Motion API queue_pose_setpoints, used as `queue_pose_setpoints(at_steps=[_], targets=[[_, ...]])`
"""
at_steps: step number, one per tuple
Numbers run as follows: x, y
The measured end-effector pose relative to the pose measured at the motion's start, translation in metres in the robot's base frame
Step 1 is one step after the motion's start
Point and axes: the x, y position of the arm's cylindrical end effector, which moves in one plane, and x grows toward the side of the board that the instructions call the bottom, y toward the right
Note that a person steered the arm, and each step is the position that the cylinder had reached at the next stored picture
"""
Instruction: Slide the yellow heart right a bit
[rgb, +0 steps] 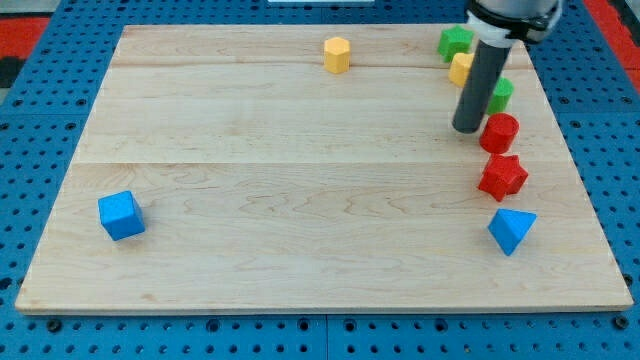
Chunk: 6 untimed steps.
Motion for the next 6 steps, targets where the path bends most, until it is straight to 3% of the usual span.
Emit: queue_pose_setpoints(at_steps=[2, 6], targets=[[-0.072, -0.05], [-0.095, 0.001]])
